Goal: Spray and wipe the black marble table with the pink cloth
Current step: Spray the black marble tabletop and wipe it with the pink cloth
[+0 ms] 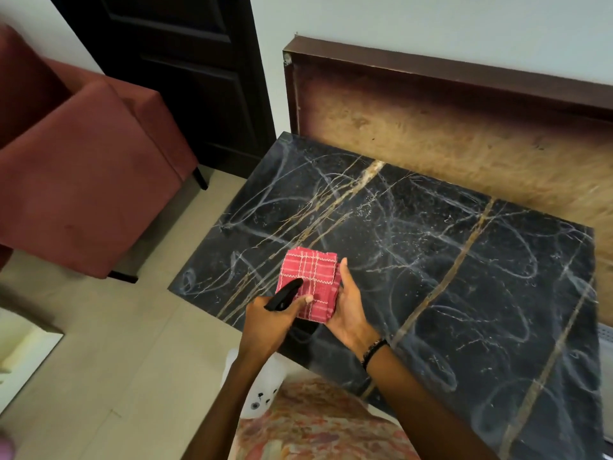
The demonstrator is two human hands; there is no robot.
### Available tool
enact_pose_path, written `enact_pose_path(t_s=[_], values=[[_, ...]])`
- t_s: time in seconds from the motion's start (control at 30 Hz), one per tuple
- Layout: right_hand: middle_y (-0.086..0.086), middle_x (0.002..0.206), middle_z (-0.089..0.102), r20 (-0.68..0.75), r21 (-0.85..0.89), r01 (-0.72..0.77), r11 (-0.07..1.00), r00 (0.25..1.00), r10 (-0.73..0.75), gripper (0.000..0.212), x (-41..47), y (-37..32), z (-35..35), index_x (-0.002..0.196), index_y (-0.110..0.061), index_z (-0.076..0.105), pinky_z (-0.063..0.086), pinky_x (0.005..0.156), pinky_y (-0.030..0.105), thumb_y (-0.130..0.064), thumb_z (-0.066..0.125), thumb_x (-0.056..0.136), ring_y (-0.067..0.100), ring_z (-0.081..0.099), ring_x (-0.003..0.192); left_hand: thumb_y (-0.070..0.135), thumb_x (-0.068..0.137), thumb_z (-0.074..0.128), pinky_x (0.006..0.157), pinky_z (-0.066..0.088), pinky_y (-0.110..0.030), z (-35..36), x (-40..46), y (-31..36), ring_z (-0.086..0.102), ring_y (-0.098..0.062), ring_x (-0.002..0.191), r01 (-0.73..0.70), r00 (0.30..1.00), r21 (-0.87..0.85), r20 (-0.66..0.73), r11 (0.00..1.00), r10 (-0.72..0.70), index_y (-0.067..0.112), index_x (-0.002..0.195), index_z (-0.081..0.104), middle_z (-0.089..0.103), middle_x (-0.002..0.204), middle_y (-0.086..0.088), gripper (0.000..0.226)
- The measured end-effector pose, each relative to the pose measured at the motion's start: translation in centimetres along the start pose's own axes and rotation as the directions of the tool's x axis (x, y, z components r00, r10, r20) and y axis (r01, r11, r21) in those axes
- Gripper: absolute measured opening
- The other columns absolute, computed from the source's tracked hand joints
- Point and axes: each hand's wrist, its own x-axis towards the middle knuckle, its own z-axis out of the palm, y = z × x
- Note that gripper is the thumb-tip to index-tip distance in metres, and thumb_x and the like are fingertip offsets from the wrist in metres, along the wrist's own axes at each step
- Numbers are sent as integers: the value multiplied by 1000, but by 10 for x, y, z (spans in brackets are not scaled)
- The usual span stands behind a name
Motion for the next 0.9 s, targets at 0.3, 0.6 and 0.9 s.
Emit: enact_pose_path(t_s=[0.3, 0.6, 0.9], values=[[19, 126, 62, -90, -21, 1, 1000, 996, -3, 57, 74, 60, 80, 133, -9, 52, 47, 98, 54, -51, 39, 96, 36, 59, 117, 31, 75, 75, 50, 41, -7, -122, 76, -23, 60, 2, 47, -83, 993, -14, 78, 996, 84, 15, 77, 70, 64, 47, 11, 17], [5, 150, 40, 459, -886, 381, -265, 805, -377, 45, 121, 114, 102, 146, -24, 34, 25, 116, 35, -31, 38, 102, 19, 35, 140, 34, 79, 67, 38, 31, -20, -221, 136, -42, 35, -9, 36, -112, 990, -120, -98, 986, 101, 3, 100, 68, 58, 49, 3, 38], [5, 157, 25, 359, -752, 162, -638, 913, -192, 66, 143, 143, 99, 148, -26, 31, 16, 114, 56, -64, 29, 95, 31, 17, 146, 26, 87, 63, 39, 31, -20, -245, 168, -33, 33, -7, 32, -157, 986, -66, -70, 985, 152, 8, 78, 64, 52, 41, 7, 20]])
